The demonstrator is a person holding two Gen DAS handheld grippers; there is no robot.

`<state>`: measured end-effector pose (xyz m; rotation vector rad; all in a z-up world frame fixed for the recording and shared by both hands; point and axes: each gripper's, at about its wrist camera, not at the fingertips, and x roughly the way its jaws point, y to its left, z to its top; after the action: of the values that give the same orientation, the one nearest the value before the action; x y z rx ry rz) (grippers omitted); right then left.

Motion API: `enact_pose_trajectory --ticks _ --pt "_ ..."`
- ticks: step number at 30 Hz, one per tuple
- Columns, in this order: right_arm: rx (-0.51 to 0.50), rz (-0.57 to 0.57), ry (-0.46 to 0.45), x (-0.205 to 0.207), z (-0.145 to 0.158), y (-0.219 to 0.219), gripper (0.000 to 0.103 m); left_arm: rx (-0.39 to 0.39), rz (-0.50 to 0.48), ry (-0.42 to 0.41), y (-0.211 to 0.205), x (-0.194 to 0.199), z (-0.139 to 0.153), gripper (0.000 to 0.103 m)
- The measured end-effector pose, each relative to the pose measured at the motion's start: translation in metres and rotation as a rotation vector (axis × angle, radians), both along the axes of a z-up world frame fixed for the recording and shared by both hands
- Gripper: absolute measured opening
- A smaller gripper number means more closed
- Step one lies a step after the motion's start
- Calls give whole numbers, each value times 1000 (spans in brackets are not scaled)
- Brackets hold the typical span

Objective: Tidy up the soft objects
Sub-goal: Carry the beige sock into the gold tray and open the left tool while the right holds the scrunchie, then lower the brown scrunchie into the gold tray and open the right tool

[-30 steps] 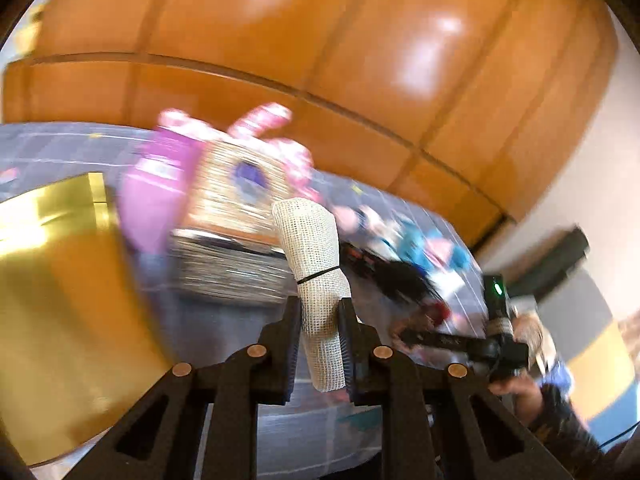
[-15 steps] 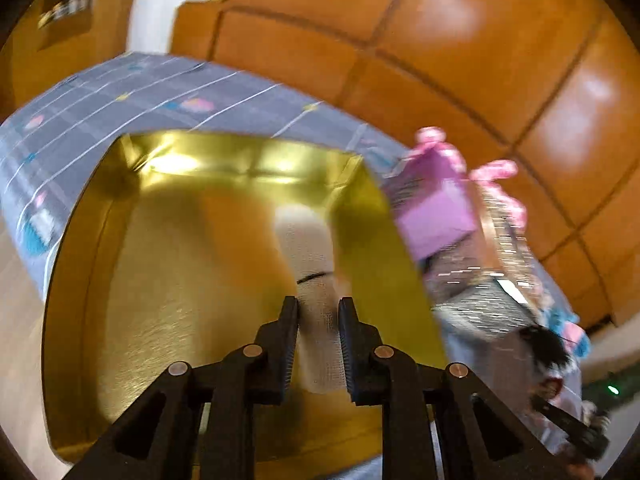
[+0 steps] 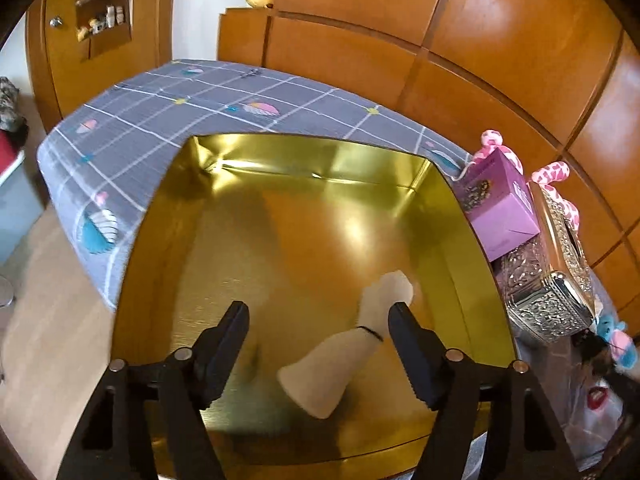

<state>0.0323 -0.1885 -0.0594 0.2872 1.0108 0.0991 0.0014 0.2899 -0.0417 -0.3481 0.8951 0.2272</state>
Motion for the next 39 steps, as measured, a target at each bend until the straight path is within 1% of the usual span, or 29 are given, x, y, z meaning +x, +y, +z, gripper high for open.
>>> enact_pose_trajectory --ticks 3,5,7,8,9,10,15,18,19,22,25,28,31,32,33,35,37,39 --pt "-2 11 -26 16 13 6 12 13 -7 -3 2 -5 6 74" --pt "-1 26 -44 30 23 14 12 26 -17 -9 0 -5 12 79" --pt "-8 50 -72 43 36 28 12 38 -20 -18 -2 -7 17 89" --pt "-9 57 -85 46 42 32 12 58 -21 -31 -4 -9 21 92" --pt "-5 66 -103 51 49 38 12 74 -23 -38 -6 -8 24 97" --pt "4 78 -127 56 59 45 12 87 -25 -45 -6 -9 26 99" --pt "41 171 -230 77 101 92 12 150 -11 -58 0 -13 36 99" --pt "62 277 -275 86 119 138 12 163 29 -75 9 -18 40 99" --pt "65 316 -283 88 122 154 12 165 40 -81 12 -19 41 101" --pt "79 430 -293 89 124 200 12 169 73 -107 17 -23 45 103" --pt "90 552 -273 86 115 251 12 171 90 -111 19 -25 46 103" --pt "83 623 -223 83 98 292 12 167 98 -110 18 -24 46 103" --pt "50 660 -170 84 77 326 13 165 98 -112 16 -24 45 103" --pt "33 660 -156 87 69 335 18 173 106 -107 15 -24 45 103" --pt "25 665 -148 88 63 340 28 184 110 -103 14 -24 45 103" --pt "14 657 -125 90 53 345 41 194 114 -108 13 -24 45 103" --pt "10 648 -105 90 46 346 45 200 123 -118 13 -26 46 103" --pt "-9 635 -101 89 41 344 58 215 131 -133 12 -28 49 103"
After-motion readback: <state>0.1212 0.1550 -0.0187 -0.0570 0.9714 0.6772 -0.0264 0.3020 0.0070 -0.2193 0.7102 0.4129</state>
